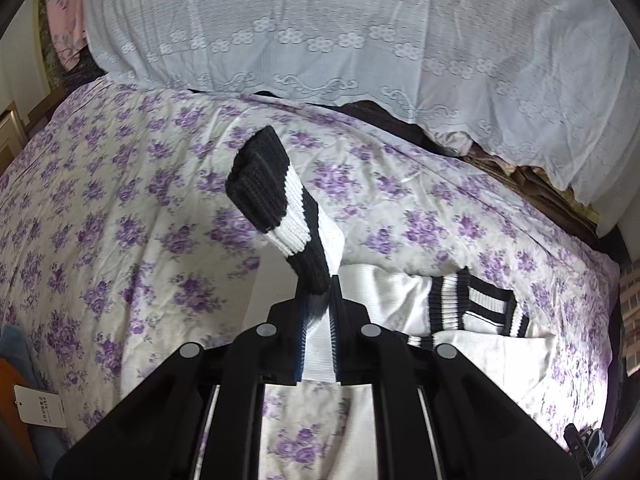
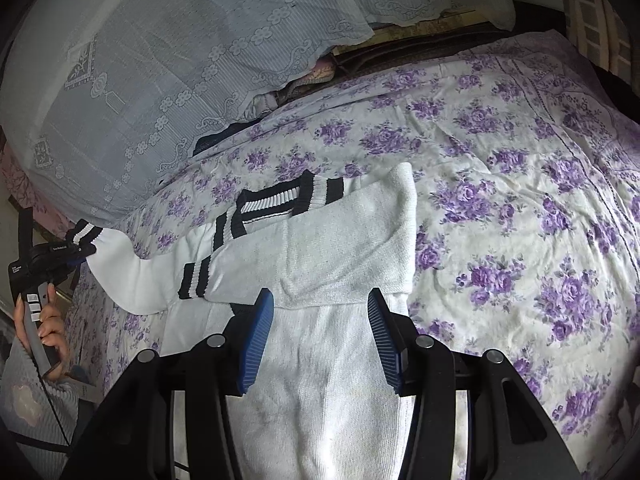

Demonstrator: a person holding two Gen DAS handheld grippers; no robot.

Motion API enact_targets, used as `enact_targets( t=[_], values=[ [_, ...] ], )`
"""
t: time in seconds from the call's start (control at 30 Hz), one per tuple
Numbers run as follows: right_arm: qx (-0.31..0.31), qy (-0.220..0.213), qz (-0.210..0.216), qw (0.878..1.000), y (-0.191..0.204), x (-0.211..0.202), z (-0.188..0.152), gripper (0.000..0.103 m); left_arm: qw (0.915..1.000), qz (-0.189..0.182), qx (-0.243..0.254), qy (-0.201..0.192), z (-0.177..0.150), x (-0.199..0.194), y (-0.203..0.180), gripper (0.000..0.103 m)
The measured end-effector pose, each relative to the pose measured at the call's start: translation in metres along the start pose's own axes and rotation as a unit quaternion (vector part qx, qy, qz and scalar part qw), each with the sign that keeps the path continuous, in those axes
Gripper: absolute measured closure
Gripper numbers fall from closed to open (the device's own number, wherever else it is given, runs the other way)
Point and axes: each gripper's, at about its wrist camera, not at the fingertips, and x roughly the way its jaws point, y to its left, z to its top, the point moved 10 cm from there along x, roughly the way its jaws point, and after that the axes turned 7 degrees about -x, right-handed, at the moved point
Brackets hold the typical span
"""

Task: Fold small clothes
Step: 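Lift the second sleeve with the left tool and fold it across the body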

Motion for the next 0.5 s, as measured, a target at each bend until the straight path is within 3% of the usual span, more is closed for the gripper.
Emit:
enact_targets(
  t=[0.5],
  values=[
    [0.057, -0.005, -0.003, 0.998, -0.052, -0.008, -0.014, 0.054, 0.9956, -0.040, 0.079, 0.030, -0.041, 0.010, -0.124, 0.094]
  ],
)
